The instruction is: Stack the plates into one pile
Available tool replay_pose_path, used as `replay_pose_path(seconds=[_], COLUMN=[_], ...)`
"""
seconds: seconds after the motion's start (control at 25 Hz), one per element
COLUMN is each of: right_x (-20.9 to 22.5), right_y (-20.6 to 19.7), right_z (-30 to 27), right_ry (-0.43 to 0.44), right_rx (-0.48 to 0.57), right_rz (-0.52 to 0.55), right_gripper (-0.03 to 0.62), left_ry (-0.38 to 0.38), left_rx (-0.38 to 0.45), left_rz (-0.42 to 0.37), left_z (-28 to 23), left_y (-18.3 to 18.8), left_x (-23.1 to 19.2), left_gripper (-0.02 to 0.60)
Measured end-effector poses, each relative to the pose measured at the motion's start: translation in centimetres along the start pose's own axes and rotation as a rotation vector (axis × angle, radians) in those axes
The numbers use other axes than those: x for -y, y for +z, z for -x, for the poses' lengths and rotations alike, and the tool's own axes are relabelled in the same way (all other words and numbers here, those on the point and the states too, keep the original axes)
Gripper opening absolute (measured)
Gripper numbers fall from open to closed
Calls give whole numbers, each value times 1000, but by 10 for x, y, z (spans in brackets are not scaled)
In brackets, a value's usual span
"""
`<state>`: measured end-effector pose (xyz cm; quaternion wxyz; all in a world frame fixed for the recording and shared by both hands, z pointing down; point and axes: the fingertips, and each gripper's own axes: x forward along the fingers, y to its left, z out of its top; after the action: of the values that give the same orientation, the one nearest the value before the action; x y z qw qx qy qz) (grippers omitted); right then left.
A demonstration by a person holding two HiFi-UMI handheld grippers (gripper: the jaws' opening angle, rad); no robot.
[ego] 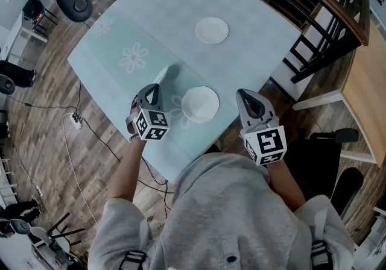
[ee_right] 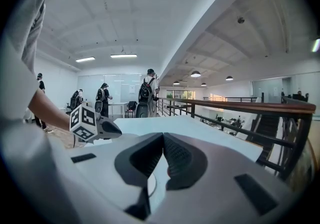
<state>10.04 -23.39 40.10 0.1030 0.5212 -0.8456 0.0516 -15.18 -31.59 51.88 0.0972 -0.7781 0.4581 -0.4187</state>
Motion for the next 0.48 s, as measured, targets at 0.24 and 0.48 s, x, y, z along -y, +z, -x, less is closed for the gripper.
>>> replay_pose_path(seconds=[0.24, 0.48], right_x=[11, 18], right_y=[-1, -4], right_z=[8, 16], right_ry=[-32, -59], right_rx=[13, 27], right_rz=[-15, -23], right_gripper=[26, 26], left_ry=[-85, -174], left_rx=[87, 125], left_rz=[-105, -155], left_z=[18, 32], left_y=[45, 67], left_x=[51, 89], left_gripper=[28, 28])
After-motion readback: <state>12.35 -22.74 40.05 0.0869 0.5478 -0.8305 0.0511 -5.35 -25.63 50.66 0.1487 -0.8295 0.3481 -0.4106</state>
